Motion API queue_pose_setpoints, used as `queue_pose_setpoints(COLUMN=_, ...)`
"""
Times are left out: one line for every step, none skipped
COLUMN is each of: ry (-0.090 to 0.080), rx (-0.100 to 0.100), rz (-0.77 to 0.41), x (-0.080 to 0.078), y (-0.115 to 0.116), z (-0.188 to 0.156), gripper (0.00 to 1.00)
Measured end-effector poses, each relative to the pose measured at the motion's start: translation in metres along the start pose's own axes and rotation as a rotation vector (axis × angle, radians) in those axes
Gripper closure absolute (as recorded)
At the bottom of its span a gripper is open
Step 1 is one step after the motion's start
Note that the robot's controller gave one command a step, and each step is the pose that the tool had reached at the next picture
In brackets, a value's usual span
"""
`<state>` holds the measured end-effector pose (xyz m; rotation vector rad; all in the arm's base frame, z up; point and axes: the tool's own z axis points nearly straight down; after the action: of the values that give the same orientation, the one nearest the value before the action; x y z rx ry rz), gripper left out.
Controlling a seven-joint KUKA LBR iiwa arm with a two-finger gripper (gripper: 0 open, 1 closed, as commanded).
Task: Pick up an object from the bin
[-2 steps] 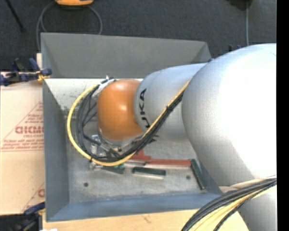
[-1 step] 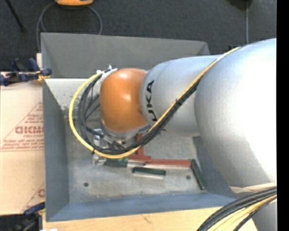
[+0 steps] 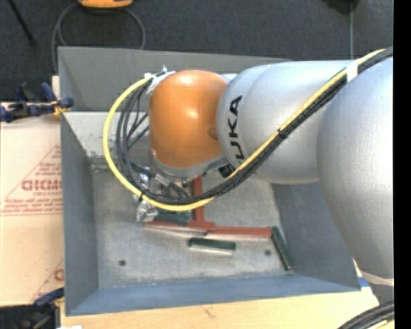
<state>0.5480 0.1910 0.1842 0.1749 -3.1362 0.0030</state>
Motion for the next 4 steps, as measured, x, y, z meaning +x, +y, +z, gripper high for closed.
queue_pose_setpoints(ry=-0.005, rx=-0.004, rz=0.011, x=-0.006, y=0.0, z=0.039, gripper=0.0)
queue_pose_setpoints(ry=-0.001, rx=-0.004, rz=0.015, x=-0.005, y=-0.001, z=0.049, gripper=0.0)
queue_pose_setpoints(ry=-0.01, rx=-0.011, rz=0.085, x=0.017, y=-0.022, z=0.105, gripper=1.0)
queue_pose_setpoints(ry=-0.01, rx=-0.011, rz=0.086, x=0.017, y=-0.022, z=0.105, gripper=1.0)
